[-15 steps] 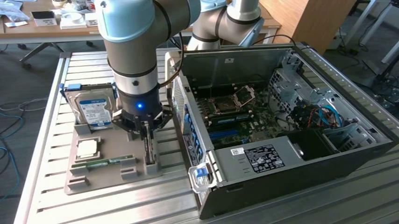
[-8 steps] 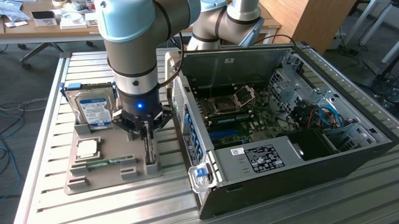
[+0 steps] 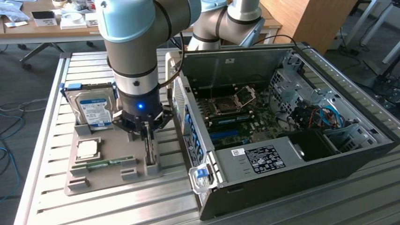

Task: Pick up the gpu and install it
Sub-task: 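Pick up the gpu and move the gpu toward the slot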

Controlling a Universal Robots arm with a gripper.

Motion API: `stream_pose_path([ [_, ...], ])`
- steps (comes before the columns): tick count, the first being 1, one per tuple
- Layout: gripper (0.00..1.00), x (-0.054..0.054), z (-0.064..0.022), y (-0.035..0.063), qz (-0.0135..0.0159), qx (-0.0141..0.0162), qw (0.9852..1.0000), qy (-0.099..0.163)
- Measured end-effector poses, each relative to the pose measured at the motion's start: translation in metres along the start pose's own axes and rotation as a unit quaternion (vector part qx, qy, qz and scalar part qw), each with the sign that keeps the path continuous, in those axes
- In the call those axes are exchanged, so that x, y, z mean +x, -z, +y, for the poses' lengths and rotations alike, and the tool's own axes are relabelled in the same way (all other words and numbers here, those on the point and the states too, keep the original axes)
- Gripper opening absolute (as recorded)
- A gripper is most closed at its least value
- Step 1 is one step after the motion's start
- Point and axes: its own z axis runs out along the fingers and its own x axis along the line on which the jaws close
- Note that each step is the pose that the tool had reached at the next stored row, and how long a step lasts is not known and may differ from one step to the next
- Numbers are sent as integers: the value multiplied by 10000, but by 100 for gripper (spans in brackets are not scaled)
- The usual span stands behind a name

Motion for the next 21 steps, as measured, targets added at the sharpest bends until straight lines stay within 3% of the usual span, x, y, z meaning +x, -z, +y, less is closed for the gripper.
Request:
stream_pose_path([
  [8,27,-4,8,167,1,1,10000,0],
  [21,27,-14,26,570,1,-4,10000,2],
])
